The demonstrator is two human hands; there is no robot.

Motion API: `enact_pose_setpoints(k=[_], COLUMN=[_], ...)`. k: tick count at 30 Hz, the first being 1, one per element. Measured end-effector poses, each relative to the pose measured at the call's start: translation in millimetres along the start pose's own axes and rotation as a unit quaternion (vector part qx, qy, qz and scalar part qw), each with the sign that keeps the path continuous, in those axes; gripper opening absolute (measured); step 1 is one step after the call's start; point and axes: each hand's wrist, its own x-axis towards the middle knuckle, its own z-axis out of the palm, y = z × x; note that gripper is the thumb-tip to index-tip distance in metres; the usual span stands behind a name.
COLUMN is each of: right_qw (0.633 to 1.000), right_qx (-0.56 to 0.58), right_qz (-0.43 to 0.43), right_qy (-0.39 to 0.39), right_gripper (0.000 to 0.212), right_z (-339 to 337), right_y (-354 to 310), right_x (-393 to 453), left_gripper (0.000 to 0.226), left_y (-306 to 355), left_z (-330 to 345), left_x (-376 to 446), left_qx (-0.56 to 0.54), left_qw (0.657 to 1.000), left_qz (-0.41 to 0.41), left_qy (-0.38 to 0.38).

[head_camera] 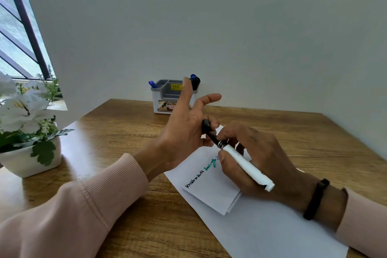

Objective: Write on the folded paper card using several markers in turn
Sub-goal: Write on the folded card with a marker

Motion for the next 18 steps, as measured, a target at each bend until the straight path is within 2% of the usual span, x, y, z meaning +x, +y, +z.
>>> enact_pose_setpoints(k=[8, 13, 15, 18], right_qw=[0.997, 0.993, 0.989, 0.986], right_qx=[-0.057, -0.036, -0.028, -0.04], right_qz=[0.05, 0.11, 0.142, 0.138], right_qy=[-0.003, -0.022, -0.035, -0.08], right_gripper=[0.023, 0.019, 0.025, 0.038], right_z=[2, 2, 1, 1], right_y=[-1, 1, 3, 2], right_x=[0, 2, 2, 3], left_gripper=[0.088, 0.085, 0.083, 0.074], left_y=[-1, -3, -3, -6], left_z=[6, 13, 15, 9], left_x=[-1, -3, -2, -6], left_qx=[0.022, 0.114, 0.131, 0.155], left_qw=[1.0, 0.992, 0.99, 0.987], left_qz=[-0.001, 0.024, 0.031, 0.041], left_qy=[-0.023, -0.041, -0.037, -0.029])
